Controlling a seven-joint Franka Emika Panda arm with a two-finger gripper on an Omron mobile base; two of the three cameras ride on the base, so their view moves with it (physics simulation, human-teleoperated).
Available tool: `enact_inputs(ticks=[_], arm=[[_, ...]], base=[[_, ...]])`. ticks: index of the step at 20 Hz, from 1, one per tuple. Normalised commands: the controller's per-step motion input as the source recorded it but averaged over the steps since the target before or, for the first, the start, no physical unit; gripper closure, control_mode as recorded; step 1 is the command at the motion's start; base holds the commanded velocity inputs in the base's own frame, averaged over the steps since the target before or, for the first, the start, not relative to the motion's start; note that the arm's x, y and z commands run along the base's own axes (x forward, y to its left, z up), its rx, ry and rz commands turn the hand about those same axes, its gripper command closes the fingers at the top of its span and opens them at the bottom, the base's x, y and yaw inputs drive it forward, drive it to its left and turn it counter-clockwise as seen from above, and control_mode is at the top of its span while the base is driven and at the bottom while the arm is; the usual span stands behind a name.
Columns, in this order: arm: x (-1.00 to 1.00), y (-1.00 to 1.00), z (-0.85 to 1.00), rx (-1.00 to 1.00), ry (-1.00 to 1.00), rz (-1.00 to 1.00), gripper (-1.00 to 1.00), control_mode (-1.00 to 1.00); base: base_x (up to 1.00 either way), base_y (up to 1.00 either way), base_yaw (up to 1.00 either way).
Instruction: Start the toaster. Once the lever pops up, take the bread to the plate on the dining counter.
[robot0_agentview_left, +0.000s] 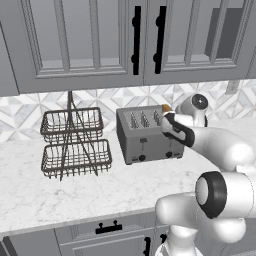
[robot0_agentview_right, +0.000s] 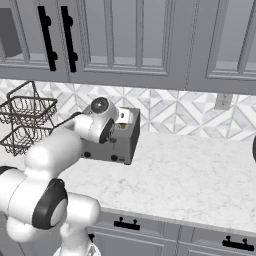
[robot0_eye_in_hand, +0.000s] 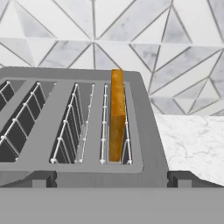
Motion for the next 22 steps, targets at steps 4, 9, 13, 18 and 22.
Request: enact_inputs(ticks=[4,9,13,18,22], arm=[[0.22,0.0,-0.14,0.0,0.0,0.0,-1.0,-1.0],[0.26,0.0,-0.02,0.0,0.0,0.0,-1.0,-1.0],[0.29,0.0,0.0,0.0,0.0,0.0,-1.0,-1.0],[0.19,-0.04,-0.02,0.0,0.0,0.0,-1.0,-1.0],[0.05,-0.14,-0.04,0.0,0.04,0.0,-1.0,-1.0]], base=[[0.0,0.0,0.0],[0.0,0.0,0.0],[0.0,0.0,0.0],[0.0,0.0,0.0],[0.0,0.0,0.0]])
